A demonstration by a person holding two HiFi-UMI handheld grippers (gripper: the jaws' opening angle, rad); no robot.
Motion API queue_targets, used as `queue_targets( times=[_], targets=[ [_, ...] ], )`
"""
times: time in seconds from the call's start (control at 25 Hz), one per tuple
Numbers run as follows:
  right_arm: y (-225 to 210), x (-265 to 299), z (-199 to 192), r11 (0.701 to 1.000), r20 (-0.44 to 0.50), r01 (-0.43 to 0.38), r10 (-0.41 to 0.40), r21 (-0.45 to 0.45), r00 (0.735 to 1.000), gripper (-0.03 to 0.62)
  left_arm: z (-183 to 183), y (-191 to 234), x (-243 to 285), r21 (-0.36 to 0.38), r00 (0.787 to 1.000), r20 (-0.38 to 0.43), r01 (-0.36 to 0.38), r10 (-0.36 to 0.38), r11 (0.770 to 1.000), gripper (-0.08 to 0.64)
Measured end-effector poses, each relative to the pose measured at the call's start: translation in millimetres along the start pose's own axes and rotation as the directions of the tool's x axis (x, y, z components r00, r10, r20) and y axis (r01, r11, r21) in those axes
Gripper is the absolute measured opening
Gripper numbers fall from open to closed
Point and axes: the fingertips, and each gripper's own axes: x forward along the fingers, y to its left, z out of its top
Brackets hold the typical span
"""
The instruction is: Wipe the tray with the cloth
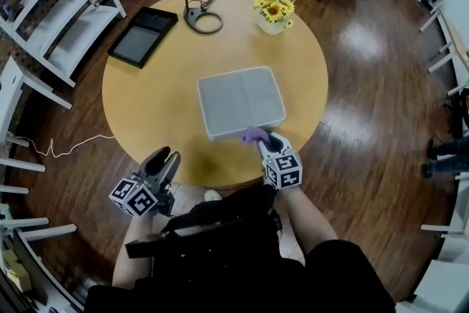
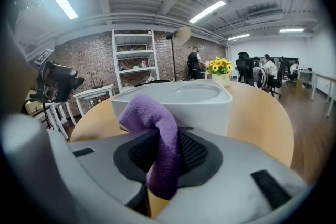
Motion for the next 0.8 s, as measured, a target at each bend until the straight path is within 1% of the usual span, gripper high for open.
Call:
queue_targets(
  times=[0.16, 0.32, 0.44, 0.6, 0.72, 0.8],
  targets=[
    [-20.9, -7.0, -2.4, 1.0, -0.008, 0.009, -0.009, 0.017, 1.0, 0.091, 1.3, -13.2, 19.6, -0.008, 1.0, 0.008, 0.028, -0.028, 1.0, 0.161],
    [-29.7, -8.2, -1.1, 0.999, -0.024, -0.007, 0.006, -0.038, 1.0, 0.091, 0.4, -17.7, 28.6, -0.044, 0.999, 0.029, 0.026, -0.025, 0.999, 0.161],
    [-34.4, -10.6, -1.8, 0.998, -0.032, -0.011, 0.009, -0.065, 0.999, 0.091, -1.7, -15.6, 29.2, -0.044, 1.0, 0.026, 0.011, -0.01, 0.999, 0.161],
    [-52.4, -18.4, -2.2, 0.998, -0.031, -0.014, 0.012, -0.061, 0.999, 0.091, -1.7, -15.4, 33.7, -0.047, 0.999, 0.04, -0.011, 0.013, 0.999, 0.161],
    [-63.7, -22.3, -2.6, 0.996, -0.037, -0.039, 0.036, -0.077, 0.999, 0.091, -6.1, -14.1, 42.3, -0.051, 0.998, 0.044, -0.039, 0.042, 0.998, 0.161],
    [-69.3, -23.0, -2.8, 0.994, -0.05, -0.065, 0.06, -0.092, 0.997, 0.091, -9.3, -10.2, 49.4, -0.062, 0.996, 0.052, -0.074, 0.077, 0.995, 0.161]
  ],
)
